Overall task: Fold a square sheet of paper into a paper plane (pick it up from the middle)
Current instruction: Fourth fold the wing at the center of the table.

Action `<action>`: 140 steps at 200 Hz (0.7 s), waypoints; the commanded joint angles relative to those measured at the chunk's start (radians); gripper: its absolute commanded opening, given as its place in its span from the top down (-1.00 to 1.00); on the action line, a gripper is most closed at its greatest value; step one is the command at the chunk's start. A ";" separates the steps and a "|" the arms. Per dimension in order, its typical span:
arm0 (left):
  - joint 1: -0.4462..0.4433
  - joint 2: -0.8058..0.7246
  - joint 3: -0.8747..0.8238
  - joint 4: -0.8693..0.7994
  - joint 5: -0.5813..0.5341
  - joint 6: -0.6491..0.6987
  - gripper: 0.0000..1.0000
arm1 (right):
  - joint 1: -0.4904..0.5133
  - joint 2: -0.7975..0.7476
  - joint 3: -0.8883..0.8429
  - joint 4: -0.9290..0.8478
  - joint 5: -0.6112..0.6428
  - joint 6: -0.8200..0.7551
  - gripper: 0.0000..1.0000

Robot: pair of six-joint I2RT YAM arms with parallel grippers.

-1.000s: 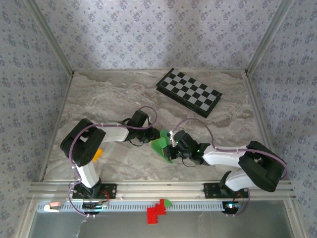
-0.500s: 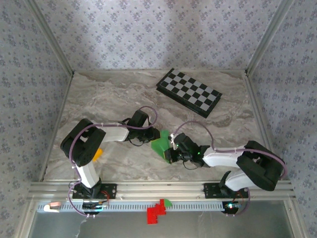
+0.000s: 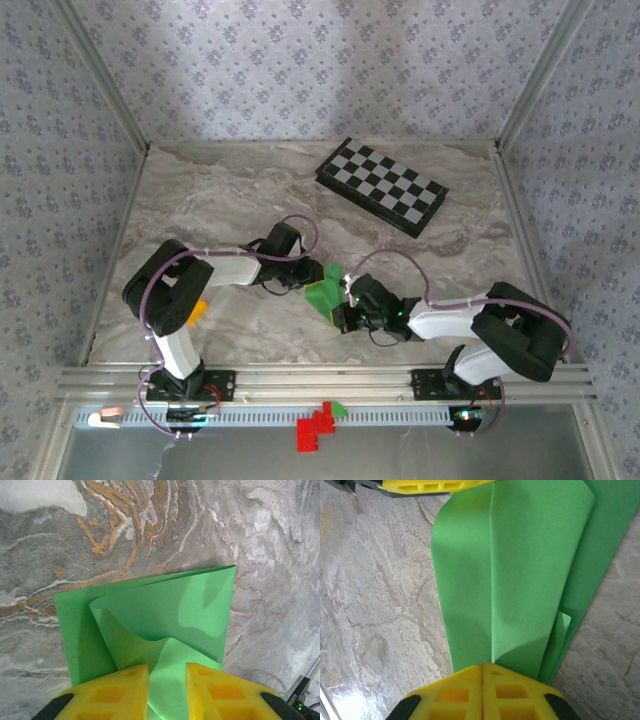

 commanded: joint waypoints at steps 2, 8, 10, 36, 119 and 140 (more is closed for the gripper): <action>-0.003 0.026 0.009 -0.059 -0.027 0.024 0.47 | 0.006 0.008 -0.023 -0.091 0.007 0.013 0.85; -0.003 0.026 0.008 -0.059 -0.027 0.024 0.47 | 0.003 -0.003 -0.018 -0.099 0.009 0.012 0.85; -0.003 0.026 0.009 -0.059 -0.028 0.024 0.47 | 0.003 -0.006 -0.017 -0.100 0.009 0.012 0.85; -0.002 0.026 0.009 -0.062 -0.029 0.025 0.47 | -0.001 -0.063 0.008 -0.142 0.008 -0.001 0.83; -0.002 0.025 0.012 -0.065 -0.028 0.027 0.47 | 0.039 -0.111 -0.003 -0.174 0.004 0.013 0.82; -0.002 0.026 0.010 -0.065 -0.029 0.027 0.47 | 0.041 -0.088 -0.019 -0.164 0.012 0.019 0.83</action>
